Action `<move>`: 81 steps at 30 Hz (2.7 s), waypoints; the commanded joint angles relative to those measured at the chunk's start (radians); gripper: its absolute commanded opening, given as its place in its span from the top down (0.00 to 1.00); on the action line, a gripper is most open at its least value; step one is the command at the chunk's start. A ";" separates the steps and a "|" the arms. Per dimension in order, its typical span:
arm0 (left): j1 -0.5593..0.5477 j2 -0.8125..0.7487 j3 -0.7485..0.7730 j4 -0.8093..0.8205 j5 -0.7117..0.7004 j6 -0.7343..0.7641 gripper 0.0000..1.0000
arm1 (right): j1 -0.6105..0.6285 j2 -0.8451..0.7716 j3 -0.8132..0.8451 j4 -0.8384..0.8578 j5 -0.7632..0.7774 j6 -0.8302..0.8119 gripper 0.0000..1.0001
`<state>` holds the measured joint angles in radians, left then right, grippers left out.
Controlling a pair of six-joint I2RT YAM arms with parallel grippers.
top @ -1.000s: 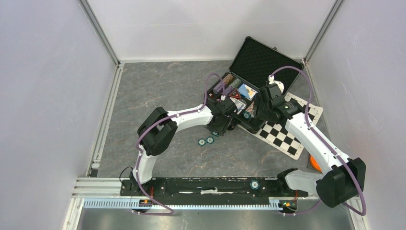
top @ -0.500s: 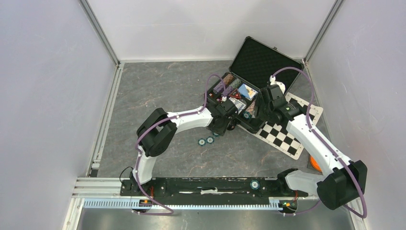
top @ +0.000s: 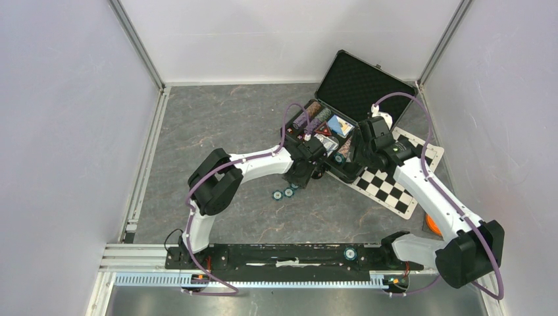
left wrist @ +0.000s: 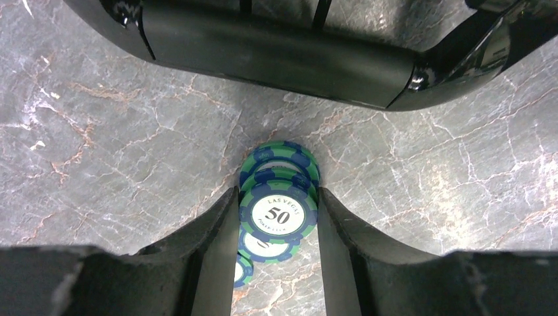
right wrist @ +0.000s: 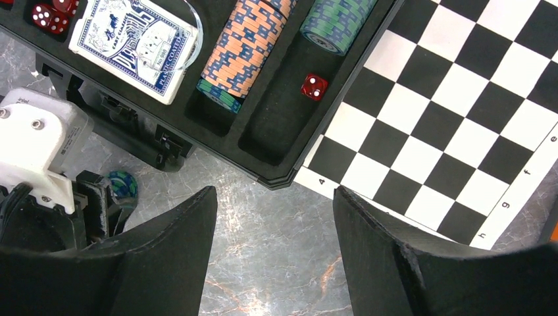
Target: Pack up texas hold em set
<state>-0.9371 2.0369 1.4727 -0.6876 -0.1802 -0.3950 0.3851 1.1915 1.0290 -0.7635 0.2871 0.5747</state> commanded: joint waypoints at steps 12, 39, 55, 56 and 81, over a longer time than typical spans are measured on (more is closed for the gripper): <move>0.000 -0.092 0.133 -0.096 0.023 0.000 0.69 | -0.019 -0.032 -0.060 0.107 -0.136 -0.046 0.31; 0.001 -0.288 0.047 0.079 0.376 0.271 0.66 | -0.210 0.133 -0.274 0.574 -1.082 0.133 0.46; 0.001 -0.279 0.057 0.071 0.438 0.354 0.65 | -0.180 0.147 -0.316 0.686 -1.237 0.204 0.47; 0.002 -0.280 0.056 0.071 0.439 0.363 0.65 | -0.173 0.150 -0.314 0.685 -1.246 0.205 0.48; 0.002 -0.307 0.023 0.131 0.444 0.406 0.55 | -0.107 0.230 -0.248 0.599 -1.270 0.133 1.00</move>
<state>-0.9382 1.7836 1.4906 -0.6254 0.2695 -0.0132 0.2726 1.4136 0.7357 -0.1604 -0.9646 0.7448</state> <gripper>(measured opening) 0.489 0.036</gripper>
